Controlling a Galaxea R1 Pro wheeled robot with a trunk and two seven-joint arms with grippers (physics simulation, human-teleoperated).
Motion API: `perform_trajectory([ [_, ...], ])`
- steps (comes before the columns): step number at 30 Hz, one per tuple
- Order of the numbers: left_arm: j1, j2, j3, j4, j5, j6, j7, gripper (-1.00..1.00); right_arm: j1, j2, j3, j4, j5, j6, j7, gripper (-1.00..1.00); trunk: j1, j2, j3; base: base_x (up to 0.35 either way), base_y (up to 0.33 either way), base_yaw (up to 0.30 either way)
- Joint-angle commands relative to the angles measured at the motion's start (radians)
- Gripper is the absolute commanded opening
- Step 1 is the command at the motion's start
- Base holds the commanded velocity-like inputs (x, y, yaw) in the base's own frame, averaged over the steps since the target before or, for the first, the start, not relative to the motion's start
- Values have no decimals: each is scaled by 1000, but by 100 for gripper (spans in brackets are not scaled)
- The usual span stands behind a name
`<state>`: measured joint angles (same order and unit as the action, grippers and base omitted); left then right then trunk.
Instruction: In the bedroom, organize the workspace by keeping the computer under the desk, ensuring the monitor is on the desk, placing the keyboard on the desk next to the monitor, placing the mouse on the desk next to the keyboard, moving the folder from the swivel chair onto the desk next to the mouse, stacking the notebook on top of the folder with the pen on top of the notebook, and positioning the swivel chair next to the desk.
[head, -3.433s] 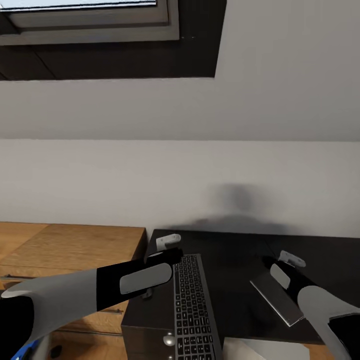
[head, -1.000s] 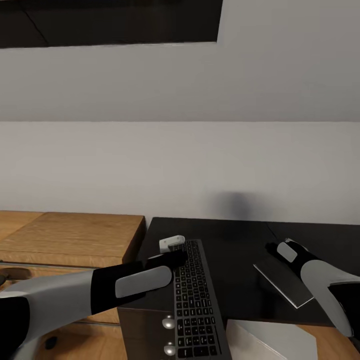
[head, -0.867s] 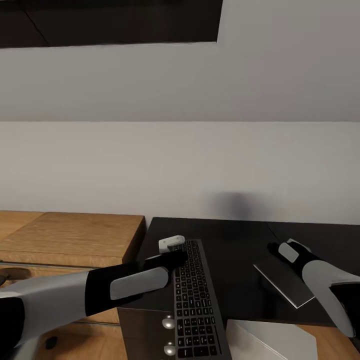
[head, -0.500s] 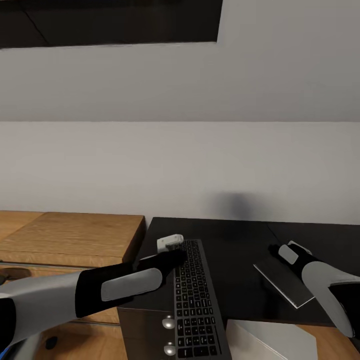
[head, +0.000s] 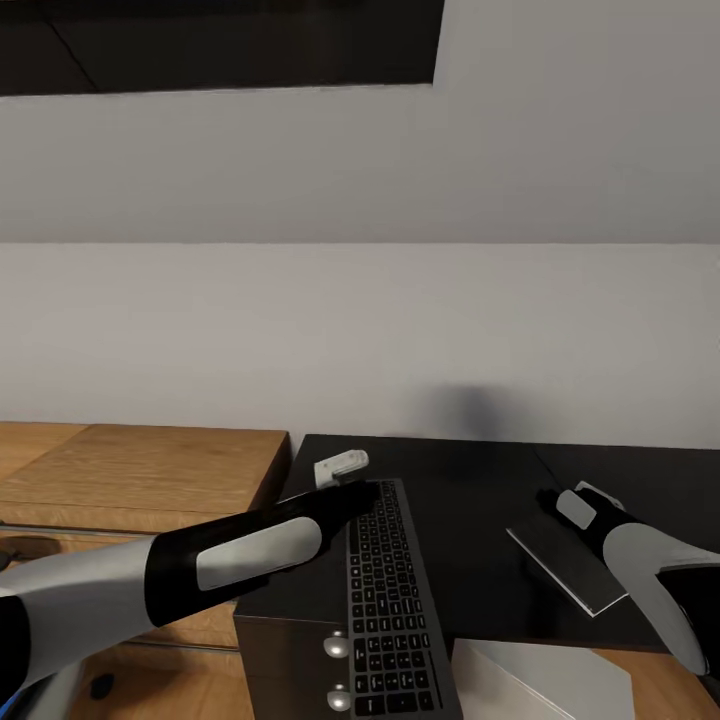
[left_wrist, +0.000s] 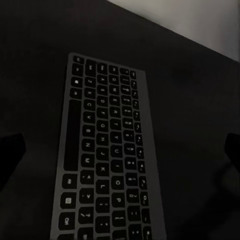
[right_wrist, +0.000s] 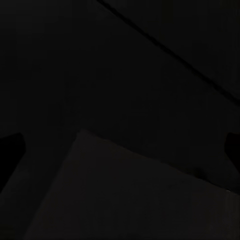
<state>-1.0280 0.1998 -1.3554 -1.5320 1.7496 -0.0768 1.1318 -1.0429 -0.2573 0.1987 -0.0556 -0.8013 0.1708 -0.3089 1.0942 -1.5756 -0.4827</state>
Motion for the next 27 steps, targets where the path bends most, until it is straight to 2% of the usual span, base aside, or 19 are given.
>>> perform_trajectory([
  [1,-2,2,-1,-1,6,-8,1,100,0,0,8,-3,-5,6,-5,100,0,-1,-1,0,0,-15],
  [8,-2,12,0,-3,7,-9,2,100,1,-1,9,-4,-4,4,-5,100,0,-1,-1,0,0,-3],
  [27,-2,15,0,-9,8,-8,2,100,3,3,11,-7,-3,3,-7,100,0,-1,-1,0,0,0],
])
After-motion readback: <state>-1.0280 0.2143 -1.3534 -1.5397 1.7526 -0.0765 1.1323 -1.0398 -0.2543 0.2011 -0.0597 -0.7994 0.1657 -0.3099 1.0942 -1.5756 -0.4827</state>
